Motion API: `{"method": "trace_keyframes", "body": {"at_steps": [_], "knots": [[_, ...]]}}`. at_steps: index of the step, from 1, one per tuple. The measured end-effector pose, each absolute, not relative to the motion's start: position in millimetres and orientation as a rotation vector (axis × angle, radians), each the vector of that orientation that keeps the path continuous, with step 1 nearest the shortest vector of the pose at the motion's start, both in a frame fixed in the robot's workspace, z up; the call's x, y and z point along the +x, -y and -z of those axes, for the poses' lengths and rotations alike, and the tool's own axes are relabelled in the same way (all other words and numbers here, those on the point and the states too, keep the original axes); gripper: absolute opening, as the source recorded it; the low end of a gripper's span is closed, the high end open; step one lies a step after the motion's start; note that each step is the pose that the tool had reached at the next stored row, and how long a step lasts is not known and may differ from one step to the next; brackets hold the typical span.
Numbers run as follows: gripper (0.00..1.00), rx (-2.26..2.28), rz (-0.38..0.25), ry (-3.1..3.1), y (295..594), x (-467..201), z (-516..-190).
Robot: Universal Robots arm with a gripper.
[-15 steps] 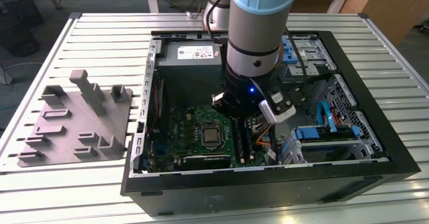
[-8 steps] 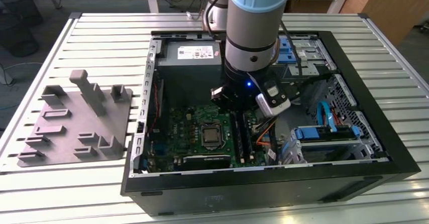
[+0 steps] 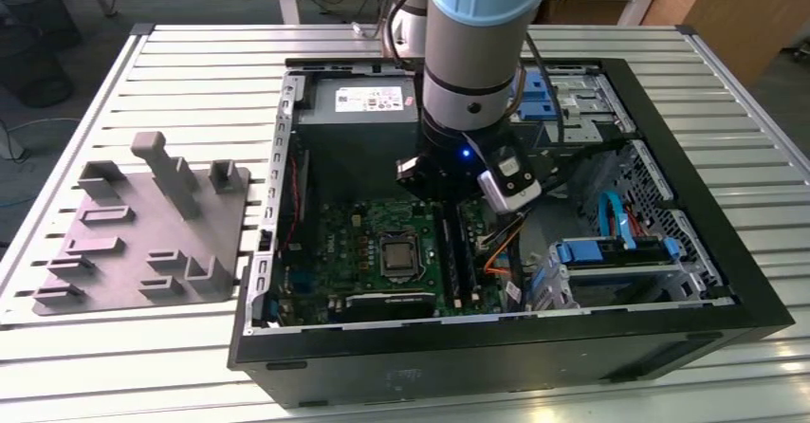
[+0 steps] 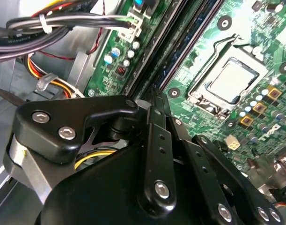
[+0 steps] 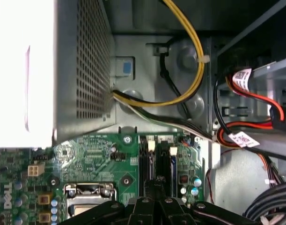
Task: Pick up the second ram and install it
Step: 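Press down the second ram until it locks into place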
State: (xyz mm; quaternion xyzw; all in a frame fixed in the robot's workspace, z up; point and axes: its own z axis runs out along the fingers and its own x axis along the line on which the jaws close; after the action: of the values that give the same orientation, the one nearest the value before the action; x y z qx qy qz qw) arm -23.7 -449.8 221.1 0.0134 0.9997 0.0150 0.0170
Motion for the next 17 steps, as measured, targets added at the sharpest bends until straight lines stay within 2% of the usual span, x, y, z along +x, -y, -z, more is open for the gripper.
{"method": "trace_keyframes", "body": {"at_steps": [10,17], "knots": [[0.10,0.042,-0.049,-3.107,448,-24,-218],[0.10,0.041,-0.043,-3.107,451,-24,-229]]}}
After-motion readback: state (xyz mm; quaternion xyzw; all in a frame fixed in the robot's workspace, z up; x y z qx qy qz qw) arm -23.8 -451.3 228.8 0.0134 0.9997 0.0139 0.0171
